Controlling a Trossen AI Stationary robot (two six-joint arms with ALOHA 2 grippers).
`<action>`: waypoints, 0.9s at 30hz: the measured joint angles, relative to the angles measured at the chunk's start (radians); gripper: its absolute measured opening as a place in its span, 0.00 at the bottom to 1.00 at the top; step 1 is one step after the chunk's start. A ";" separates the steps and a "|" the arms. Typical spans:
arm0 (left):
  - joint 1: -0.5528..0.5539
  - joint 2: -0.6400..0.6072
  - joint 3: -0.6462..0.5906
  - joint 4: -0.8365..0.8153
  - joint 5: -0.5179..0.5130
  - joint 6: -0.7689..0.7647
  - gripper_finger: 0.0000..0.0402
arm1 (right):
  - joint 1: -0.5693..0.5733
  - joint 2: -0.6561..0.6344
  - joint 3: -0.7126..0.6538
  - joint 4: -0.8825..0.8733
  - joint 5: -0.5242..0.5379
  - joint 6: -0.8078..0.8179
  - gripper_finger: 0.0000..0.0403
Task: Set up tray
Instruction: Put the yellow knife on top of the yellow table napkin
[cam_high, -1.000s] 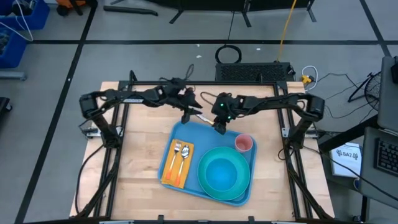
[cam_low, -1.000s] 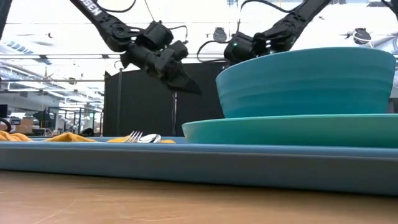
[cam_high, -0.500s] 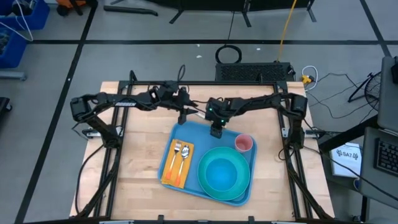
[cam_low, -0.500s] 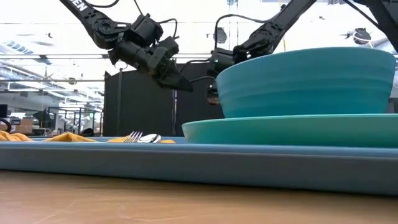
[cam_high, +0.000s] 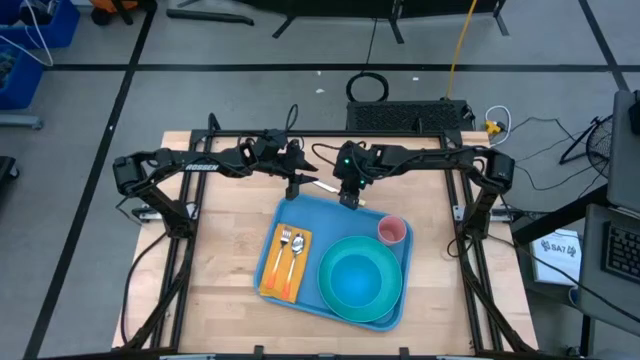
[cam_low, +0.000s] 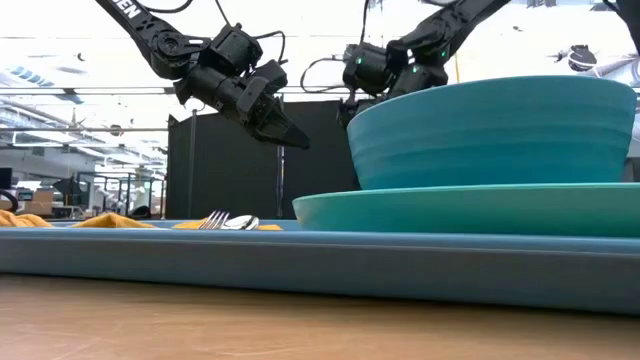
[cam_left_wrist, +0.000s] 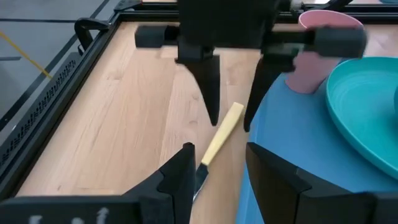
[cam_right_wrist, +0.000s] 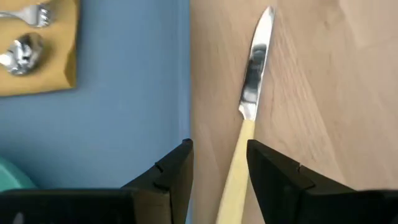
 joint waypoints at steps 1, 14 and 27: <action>0.000 0.000 0.000 0.000 0.000 -0.004 0.36 | -0.005 0.012 0.000 0.003 -0.001 -0.003 0.35; -0.008 0.000 0.000 0.006 -0.001 0.000 0.36 | -0.035 0.102 -0.001 -0.019 -0.004 -0.027 0.35; -0.008 0.000 0.001 0.001 0.000 0.000 0.36 | -0.040 0.167 0.001 -0.033 0.004 -0.025 0.33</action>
